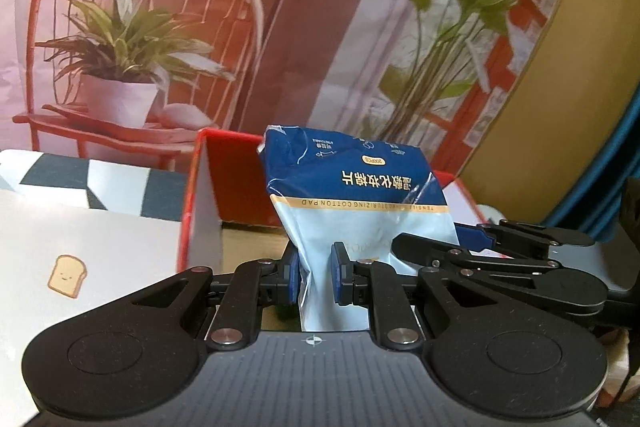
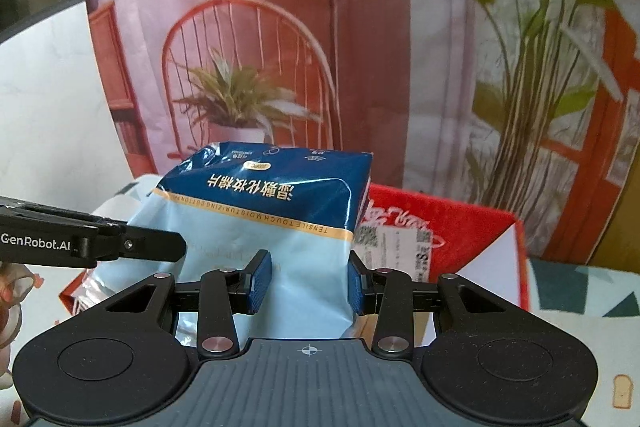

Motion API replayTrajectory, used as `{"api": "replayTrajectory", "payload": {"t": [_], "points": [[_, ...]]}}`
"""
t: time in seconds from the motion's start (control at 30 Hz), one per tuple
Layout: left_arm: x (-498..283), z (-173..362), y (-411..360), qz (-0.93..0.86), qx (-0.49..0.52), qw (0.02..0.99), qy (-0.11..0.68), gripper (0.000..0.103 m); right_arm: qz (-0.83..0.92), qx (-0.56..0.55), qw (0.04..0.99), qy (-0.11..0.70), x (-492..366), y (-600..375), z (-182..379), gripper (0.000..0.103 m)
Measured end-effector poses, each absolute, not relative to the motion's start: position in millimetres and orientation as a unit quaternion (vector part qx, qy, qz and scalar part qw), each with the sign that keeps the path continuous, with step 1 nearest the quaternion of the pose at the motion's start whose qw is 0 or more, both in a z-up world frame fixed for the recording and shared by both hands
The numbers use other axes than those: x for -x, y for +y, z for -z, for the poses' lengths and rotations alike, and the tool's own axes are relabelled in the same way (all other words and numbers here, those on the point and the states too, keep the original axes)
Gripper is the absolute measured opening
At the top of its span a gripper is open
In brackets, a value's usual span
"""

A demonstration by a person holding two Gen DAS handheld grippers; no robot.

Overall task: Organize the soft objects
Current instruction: 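Open the left gripper to drop the bag into the box, then close the left gripper on the orange floral pad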

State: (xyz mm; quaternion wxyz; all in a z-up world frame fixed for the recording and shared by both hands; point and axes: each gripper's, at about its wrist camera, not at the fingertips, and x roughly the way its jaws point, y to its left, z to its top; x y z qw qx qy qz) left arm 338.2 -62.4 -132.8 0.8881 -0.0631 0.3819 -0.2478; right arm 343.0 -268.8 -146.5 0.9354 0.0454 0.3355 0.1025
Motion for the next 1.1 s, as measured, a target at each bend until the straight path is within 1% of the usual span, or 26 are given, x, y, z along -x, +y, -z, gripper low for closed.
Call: {"api": "replayTrajectory", "payload": {"t": [0.2, 0.33, 0.43, 0.5, 0.63, 0.87, 1.1], "points": [[-344, 145, -59, 0.227, 0.037, 0.890, 0.394, 0.018, -0.097, -0.048, 0.918, 0.381, -354, -254, 165, 0.038], [-344, 146, -52, 0.221, 0.031, 0.889, 0.401, 0.020, -0.081, -0.035, 0.914, 0.396, -353, -248, 171, 0.045], [-337, 141, -46, 0.220, 0.033, 0.890, 0.398, 0.022, -0.077, -0.029, 0.915, 0.395, -347, -250, 173, 0.049], [-330, 136, -43, 0.220, 0.030, 0.892, 0.393, 0.023, -0.074, -0.036, 0.918, 0.388, -339, -255, 169, 0.050], [-315, 125, -38, 0.215, 0.029, 0.897, 0.385, 0.030, -0.071, -0.048, 0.926, 0.368, -319, -266, 157, 0.054], [-279, 109, -35, 0.225, 0.033, 0.899, 0.375, 0.030, -0.063, -0.062, 0.939, 0.333, -270, -279, 136, 0.054], [-231, 111, -36, 0.239, 0.044, 0.894, 0.375, 0.030, -0.067, -0.064, 0.948, 0.305, -212, -278, 130, 0.055]]}}
